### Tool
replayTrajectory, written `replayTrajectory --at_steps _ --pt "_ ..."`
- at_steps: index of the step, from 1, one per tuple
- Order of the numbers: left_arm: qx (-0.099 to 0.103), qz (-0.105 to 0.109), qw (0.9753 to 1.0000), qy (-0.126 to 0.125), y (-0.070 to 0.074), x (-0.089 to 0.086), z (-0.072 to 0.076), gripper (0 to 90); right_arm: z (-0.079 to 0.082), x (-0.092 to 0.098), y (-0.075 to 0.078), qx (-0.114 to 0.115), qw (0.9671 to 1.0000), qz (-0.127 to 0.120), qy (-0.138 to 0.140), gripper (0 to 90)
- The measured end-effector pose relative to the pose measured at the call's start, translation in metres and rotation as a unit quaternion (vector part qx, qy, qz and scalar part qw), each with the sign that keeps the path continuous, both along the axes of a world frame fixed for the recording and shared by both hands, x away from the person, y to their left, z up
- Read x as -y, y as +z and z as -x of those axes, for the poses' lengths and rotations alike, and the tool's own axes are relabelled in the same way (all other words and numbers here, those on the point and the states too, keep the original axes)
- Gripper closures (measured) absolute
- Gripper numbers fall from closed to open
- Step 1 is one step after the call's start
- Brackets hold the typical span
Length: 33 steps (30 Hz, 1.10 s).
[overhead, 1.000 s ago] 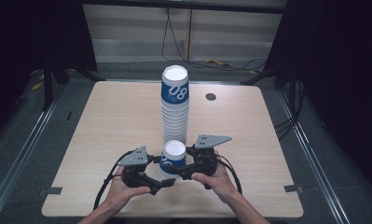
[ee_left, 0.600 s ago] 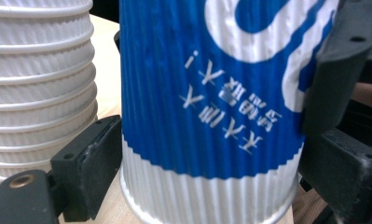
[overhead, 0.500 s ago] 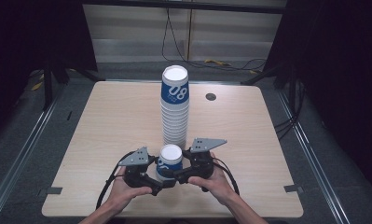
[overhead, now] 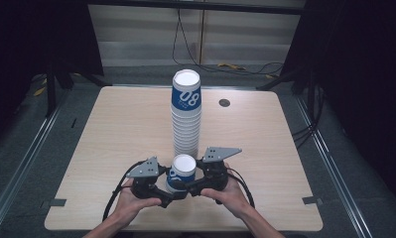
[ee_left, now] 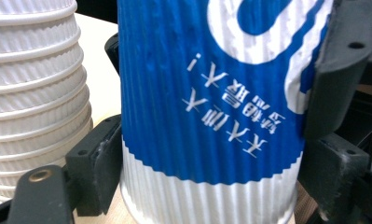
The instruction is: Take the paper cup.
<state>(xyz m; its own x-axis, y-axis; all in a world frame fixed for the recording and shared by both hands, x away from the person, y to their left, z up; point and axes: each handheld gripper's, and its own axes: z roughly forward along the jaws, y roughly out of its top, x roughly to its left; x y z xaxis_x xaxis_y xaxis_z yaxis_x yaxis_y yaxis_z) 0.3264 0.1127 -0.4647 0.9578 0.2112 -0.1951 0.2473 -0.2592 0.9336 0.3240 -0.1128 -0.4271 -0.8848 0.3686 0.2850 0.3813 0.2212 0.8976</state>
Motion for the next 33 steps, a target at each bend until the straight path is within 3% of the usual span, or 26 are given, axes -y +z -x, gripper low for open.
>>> replayTrajectory --at_steps 5,19,22,33 --pt "0.000 -0.002 1.0000 0.005 -0.001 -0.002 -0.001 17.7 0.000 0.002 0.002 -0.002 0.9999 0.001 -0.012 14.8" --pt "-0.008 -0.020 0.9997 0.008 -0.002 -0.007 -0.004 17.8 -0.002 0.011 0.007 -0.007 0.9996 -0.006 -0.026 14.7" --pt "-0.029 -0.019 0.9994 0.005 -0.002 -0.010 -0.006 17.8 -0.002 0.014 0.008 -0.005 0.9996 -0.003 -0.027 14.8" --pt "-0.037 -0.042 0.9984 0.009 0.000 -0.018 -0.011 18.0 -0.001 0.023 0.016 0.002 0.9995 0.007 -0.031 15.6"
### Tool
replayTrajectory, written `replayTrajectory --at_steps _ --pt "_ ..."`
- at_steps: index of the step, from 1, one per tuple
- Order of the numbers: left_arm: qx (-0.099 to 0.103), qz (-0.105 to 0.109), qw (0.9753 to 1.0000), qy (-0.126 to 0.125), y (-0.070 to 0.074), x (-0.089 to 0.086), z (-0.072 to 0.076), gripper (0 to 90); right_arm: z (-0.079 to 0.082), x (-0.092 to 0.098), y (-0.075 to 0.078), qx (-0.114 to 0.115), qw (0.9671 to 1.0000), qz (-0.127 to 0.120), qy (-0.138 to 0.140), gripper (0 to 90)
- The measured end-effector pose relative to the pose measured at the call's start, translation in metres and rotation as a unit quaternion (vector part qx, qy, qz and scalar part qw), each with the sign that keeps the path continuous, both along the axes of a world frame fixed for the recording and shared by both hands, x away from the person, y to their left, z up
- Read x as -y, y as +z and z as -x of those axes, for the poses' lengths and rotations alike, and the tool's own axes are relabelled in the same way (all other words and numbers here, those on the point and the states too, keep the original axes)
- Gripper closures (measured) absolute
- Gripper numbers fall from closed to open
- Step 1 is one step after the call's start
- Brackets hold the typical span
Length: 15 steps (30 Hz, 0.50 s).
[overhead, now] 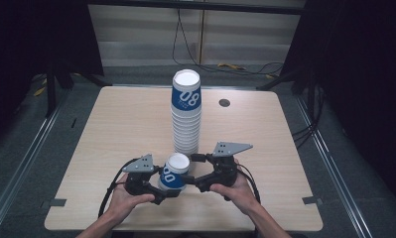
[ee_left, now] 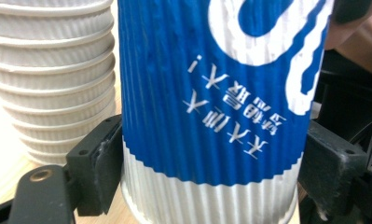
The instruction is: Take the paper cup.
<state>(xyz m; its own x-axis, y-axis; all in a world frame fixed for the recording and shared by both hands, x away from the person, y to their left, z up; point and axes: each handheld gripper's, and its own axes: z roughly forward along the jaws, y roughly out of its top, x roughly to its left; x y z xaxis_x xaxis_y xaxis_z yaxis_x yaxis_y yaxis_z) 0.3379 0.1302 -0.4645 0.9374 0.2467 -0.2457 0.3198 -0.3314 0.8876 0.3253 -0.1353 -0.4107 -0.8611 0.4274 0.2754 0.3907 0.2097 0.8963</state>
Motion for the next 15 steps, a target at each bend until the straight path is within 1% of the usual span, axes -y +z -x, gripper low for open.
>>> replayTrajectory --at_steps 5,6,7,8,9,10,11,12,14,15 --pt "-0.010 -0.001 0.9999 0.008 0.001 -0.002 -0.003 18.0 0.001 0.008 -0.001 -0.005 0.9999 0.015 -0.006 16.3" --pt "-0.004 -0.013 0.9998 0.012 0.002 -0.003 -0.002 18.0 0.001 0.010 -0.002 -0.007 0.9998 0.015 -0.006 16.7" --pt "-0.004 -0.013 0.9998 0.012 0.002 -0.003 -0.002 18.0 0.001 0.011 -0.003 -0.009 0.9999 0.013 -0.006 17.1" --pt "-0.010 -0.022 0.9997 0.010 0.002 -0.003 -0.002 18.1 0.002 0.012 -0.004 -0.010 0.9998 0.014 -0.007 17.5" --pt "-0.010 -0.022 0.9997 0.010 0.002 -0.003 -0.002 18.1 0.002 0.012 -0.004 -0.010 0.9998 0.014 -0.007 17.5" --pt "-0.009 -0.033 0.9993 0.013 0.002 -0.002 -0.001 18.1 0.002 0.013 -0.005 -0.014 0.9996 0.022 -0.005 17.5" --pt "-0.009 -0.033 0.9993 0.013 0.002 -0.002 -0.001 18.2 0.003 0.013 -0.006 -0.013 0.9995 0.027 -0.005 17.6" --pt "-0.004 -0.045 0.9989 0.013 0.002 -0.001 0.000 18.2 0.003 0.014 -0.006 -0.014 0.9995 0.028 -0.007 17.7" --pt "0.001 -0.051 0.9987 0.010 0.003 0.001 0.001 18.2 0.004 0.015 -0.007 -0.011 0.9991 0.040 -0.010 17.7" --pt "-0.001 -0.051 0.9986 0.010 0.004 0.001 0.002 18.2 0.004 0.015 -0.008 -0.011 0.9987 0.049 -0.012 17.7"
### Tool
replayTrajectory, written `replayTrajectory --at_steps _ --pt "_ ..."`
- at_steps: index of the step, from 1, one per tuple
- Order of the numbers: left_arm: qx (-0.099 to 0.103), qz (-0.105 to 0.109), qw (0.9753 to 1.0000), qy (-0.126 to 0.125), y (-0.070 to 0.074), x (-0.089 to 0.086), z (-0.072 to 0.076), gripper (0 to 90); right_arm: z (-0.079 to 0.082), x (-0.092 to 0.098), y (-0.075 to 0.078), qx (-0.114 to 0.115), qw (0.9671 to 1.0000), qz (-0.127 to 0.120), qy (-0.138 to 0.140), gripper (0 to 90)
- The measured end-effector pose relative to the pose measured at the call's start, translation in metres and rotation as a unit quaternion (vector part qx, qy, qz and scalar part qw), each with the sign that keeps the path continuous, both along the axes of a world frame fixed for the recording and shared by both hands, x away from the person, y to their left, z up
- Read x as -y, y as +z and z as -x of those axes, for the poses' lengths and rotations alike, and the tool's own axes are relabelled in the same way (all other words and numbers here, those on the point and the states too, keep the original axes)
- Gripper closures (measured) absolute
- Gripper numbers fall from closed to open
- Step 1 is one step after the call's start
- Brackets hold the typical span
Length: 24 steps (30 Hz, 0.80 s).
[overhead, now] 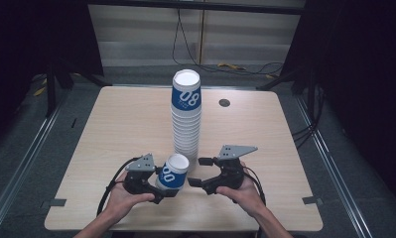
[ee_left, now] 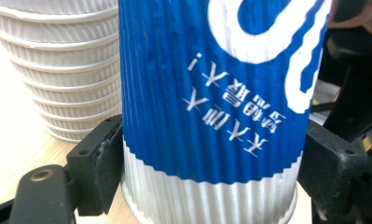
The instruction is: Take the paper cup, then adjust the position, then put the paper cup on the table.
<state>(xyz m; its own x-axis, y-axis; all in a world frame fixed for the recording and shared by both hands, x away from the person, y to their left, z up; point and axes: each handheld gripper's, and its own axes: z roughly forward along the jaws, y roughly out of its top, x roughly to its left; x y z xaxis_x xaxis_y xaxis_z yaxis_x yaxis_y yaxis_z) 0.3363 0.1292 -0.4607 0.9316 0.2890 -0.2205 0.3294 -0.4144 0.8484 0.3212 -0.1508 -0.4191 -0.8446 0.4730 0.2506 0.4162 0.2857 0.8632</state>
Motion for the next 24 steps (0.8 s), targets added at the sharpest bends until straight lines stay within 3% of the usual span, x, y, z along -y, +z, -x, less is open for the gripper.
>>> replayTrajectory --at_steps 6,16,24 --pt "-0.002 -0.014 0.9999 -0.002 -0.0004 0.0002 -0.0006 18.3 -0.0004 0.0010 -0.0050 -0.005 0.9994 0.034 0.005 18.0" --pt "0.004 -0.048 0.9988 -0.004 0.0002 -0.0009 -0.0021 18.6 -0.0028 0.0041 -0.0052 -0.014 0.9983 0.054 0.015 19.7" --pt "0.008 -0.071 0.9974 -0.004 -0.0012 -0.0017 -0.0039 18.6 -0.0060 -0.0037 -0.0083 -0.021 0.9959 0.080 0.036 18.7"
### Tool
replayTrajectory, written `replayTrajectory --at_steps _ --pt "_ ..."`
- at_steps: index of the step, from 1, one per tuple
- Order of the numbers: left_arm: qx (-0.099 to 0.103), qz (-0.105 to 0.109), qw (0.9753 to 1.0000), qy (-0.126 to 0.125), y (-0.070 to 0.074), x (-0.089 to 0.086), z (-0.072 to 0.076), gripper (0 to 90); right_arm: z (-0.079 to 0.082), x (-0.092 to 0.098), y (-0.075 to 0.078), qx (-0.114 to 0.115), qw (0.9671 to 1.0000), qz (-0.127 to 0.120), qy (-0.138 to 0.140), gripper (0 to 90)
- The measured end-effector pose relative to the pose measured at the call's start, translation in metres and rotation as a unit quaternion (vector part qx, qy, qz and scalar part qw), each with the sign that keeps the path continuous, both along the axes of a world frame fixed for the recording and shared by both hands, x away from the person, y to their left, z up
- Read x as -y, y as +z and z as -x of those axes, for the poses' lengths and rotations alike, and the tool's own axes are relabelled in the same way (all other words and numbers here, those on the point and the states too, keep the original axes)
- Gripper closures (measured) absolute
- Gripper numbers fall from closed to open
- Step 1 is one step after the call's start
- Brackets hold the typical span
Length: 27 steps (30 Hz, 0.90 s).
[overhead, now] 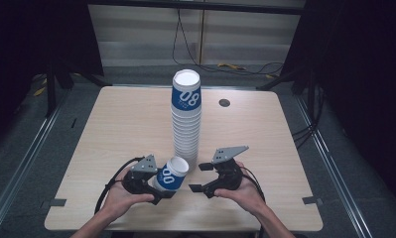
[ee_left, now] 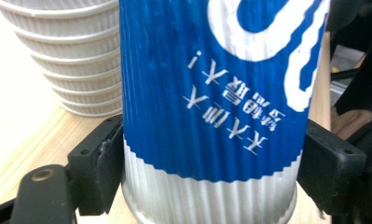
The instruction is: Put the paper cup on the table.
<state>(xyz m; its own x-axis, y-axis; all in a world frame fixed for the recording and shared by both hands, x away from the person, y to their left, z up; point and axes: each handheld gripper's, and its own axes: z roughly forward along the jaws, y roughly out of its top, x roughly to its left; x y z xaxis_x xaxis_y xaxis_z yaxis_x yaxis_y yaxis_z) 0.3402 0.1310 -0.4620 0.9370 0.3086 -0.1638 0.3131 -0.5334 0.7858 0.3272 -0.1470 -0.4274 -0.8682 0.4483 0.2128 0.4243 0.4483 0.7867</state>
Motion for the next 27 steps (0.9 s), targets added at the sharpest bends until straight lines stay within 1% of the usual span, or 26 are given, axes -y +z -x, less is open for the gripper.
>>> replayTrajectory --at_steps 1,3,4,5,6,8,9,10,11,12,15,16,17,18,19,20,21,22,23,24,25,26,27 --pt "0.003 -0.009 1.0000 0.000 -0.001 0.000 -0.001 18.6 0.000 -0.001 0.000 -0.001 1.0000 0.002 0.003 18.2" --pt "-0.005 -0.006 1.0000 0.000 -0.001 0.000 -0.002 18.6 -0.001 -0.002 0.000 -0.004 0.9999 0.009 0.008 18.1" --pt "-0.008 -0.010 0.9999 0.001 -0.001 0.000 -0.001 18.6 -0.001 -0.003 0.000 -0.004 0.9998 0.015 0.014 18.0" --pt "-0.008 -0.010 0.9999 0.001 -0.001 0.000 -0.001 18.6 -0.001 -0.004 0.000 -0.008 0.9996 0.018 0.019 17.7" --pt "-0.006 -0.017 0.9998 -0.001 -0.001 0.000 -0.001 18.6 -0.001 -0.004 -0.001 -0.008 0.9995 0.021 0.022 17.2" --pt "-0.005 -0.020 0.9998 0.000 -0.001 0.000 0.000 18.7 -0.001 -0.005 -0.001 -0.009 0.9993 0.026 0.024 17.2" --pt "-0.004 -0.024 0.9997 -0.001 -0.001 0.001 0.000 18.7 0.000 -0.006 -0.001 -0.007 0.9991 0.032 0.027 17.0" --pt "-0.002 -0.034 0.9994 -0.009 0.001 0.002 0.000 18.7 -0.001 -0.007 -0.002 -0.009 0.9984 0.043 0.034 16.3" --pt "-0.002 -0.043 0.9990 -0.014 0.003 0.002 0.001 18.6 -0.001 -0.008 -0.002 -0.009 0.9982 0.046 0.037 16.3" --pt "-0.003 -0.040 0.9991 -0.014 0.002 0.004 0.002 18.7 0.000 -0.009 -0.002 -0.009 0.9978 0.052 0.040 16.3" --pt "0.002 -0.057 0.9983 -0.014 0.003 0.006 0.005 18.7 0.002 -0.011 -0.002 -0.014 0.9962 0.067 0.054 18.1" --pt "0.001 -0.054 0.9984 -0.014 0.001 0.008 0.005 18.7 0.002 -0.012 -0.003 -0.016 0.9950 0.075 0.064 19.8" --pt "0.007 -0.066 0.9977 -0.018 0.002 0.009 0.005 18.7 0.003 -0.013 -0.003 -0.017 0.9941 0.083 0.068 19.7" --pt "0.007 -0.071 0.9973 -0.018 0.003 0.010 0.005 18.9 0.003 -0.014 -0.004 -0.016 0.9935 0.087 0.071 19.6" --pt "0.010 -0.073 0.9971 -0.021 0.003 0.011 0.005 19.0 0.003 -0.014 -0.004 -0.019 0.9925 0.096 0.074 19.6" --pt "0.011 -0.080 0.9965 -0.022 0.005 0.011 0.005 19.1 0.002 -0.015 -0.005 -0.017 0.9920 0.098 0.078 19.5" --pt "0.011 -0.080 0.9965 -0.022 0.005 0.011 0.005 19.1 0.002 -0.015 -0.005 -0.017 0.9920 0.098 0.078 19.5" --pt "0.010 -0.080 0.9965 -0.022 0.004 0.013 0.005 19.1 0.002 -0.015 -0.005 -0.018 0.9915 0.104 0.076 19.5" --pt "0.004 -0.108 0.9934 -0.040 0.006 0.017 0.004 19.1 0.002 -0.015 -0.005 -0.013 0.9904 0.115 0.075 19.5" --pt "0.009 -0.111 0.9929 -0.043 0.006 0.019 0.003 19.1 0.001 -0.015 -0.005 -0.012 0.9902 0.117 0.075 19.9" --pt "0.008 -0.117 0.9918 -0.050 0.006 0.021 0.002 19.1 0.000 -0.015 -0.004 -0.014 0.9899 0.120 0.075 21.1" --pt "0.004 -0.128 0.9903 -0.054 0.006 0.023 0.001 19.1 0.000 -0.015 -0.004 -0.019 0.9893 0.125 0.073 22.8" --pt "0.004 -0.128 0.9903 -0.054 0.006 0.023 0.001 19.1 -0.001 -0.016 -0.004 -0.018 0.9889 0.126 0.077 24.0"
